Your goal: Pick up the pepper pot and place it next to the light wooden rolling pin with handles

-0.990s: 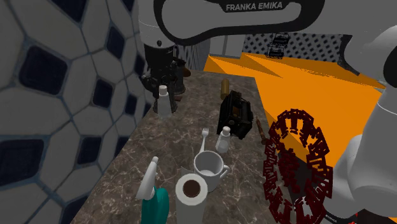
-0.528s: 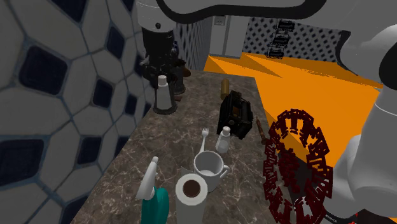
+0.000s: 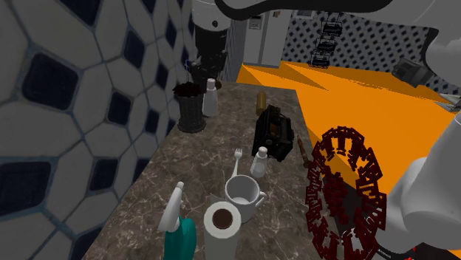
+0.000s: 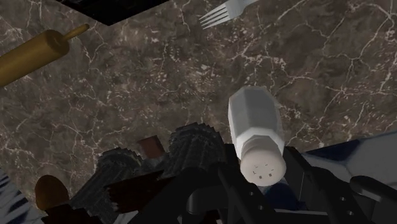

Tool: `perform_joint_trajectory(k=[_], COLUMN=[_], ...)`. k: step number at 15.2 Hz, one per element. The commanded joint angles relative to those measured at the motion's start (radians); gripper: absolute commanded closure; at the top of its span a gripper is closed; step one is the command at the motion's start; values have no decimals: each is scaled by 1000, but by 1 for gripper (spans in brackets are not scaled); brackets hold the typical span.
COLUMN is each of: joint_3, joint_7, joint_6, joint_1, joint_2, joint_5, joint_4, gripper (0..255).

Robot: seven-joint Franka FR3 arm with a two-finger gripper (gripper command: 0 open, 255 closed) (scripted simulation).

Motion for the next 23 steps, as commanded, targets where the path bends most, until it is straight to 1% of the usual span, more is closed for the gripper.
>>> perform_joint_trajectory(k=[1, 6, 12, 18, 23], joint_3=[-22, -82, -160, -239, -302], joint_7=[-53, -181, -332, -479, -599], joint_6=[15, 45, 67, 77, 77], joint_1=[-33, -100, -171, -236, -290], joint_2=[-43, -115, -163, -173, -152], joint_5=[24, 65, 97, 118, 132], joint_4=[-49, -135, -193, -206, -183], gripper=[255, 255, 255, 255, 255])
